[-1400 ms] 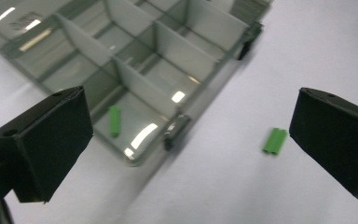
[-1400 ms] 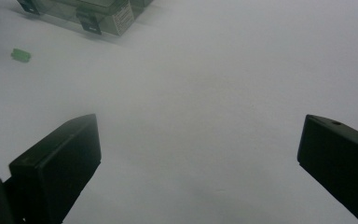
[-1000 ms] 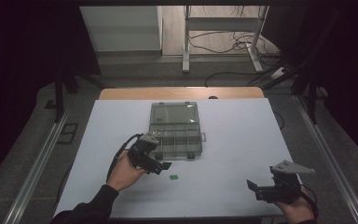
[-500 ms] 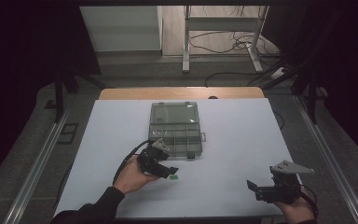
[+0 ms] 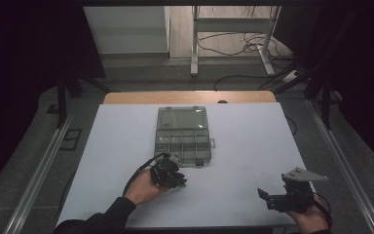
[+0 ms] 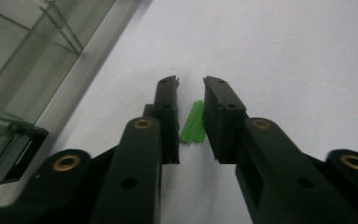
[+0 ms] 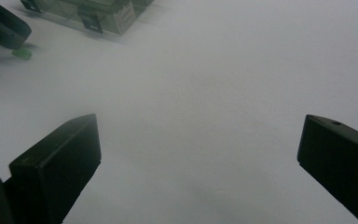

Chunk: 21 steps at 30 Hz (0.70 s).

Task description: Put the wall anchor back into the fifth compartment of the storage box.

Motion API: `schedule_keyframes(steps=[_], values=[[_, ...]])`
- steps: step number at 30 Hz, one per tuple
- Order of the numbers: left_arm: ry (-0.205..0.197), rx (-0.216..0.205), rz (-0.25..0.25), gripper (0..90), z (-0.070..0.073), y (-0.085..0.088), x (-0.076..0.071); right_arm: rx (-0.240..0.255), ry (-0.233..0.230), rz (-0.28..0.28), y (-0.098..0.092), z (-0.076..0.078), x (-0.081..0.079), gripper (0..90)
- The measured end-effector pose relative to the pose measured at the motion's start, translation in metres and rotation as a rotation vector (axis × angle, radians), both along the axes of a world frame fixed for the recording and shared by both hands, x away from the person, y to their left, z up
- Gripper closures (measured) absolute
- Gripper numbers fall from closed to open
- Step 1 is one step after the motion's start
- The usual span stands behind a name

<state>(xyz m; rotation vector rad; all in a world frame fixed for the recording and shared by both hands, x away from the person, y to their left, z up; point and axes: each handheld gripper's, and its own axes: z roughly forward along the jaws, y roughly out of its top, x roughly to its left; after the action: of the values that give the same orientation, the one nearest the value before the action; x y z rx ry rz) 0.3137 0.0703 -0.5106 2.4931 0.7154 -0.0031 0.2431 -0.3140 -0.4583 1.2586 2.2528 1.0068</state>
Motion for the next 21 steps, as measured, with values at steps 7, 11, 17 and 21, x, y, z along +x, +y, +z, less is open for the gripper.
schedule_keyframes(steps=[7,11,17,21], values=[[-0.022,0.021,0.017,80.8,-0.0005,-0.0011,0.001,-0.001,0.001,0.0,0.0001,-0.0001,0.0001,0.0],[0.008,0.017,0.005,80.8,-0.0004,0.001,0.0016,-0.001,0.001,0.0,0.0001,-0.0001,0.0001,0.0],[0.0,0.038,-0.017,80.8,-0.0008,-0.0013,-0.0003,-0.002,0.002,0.001,0.0002,-0.0002,0.0001,0.0],[-0.012,0.053,-0.024,80.8,0.0,-0.0021,-0.0012,-0.001,0.005,-0.001,0.0001,-0.0001,0.0002,0.0]])
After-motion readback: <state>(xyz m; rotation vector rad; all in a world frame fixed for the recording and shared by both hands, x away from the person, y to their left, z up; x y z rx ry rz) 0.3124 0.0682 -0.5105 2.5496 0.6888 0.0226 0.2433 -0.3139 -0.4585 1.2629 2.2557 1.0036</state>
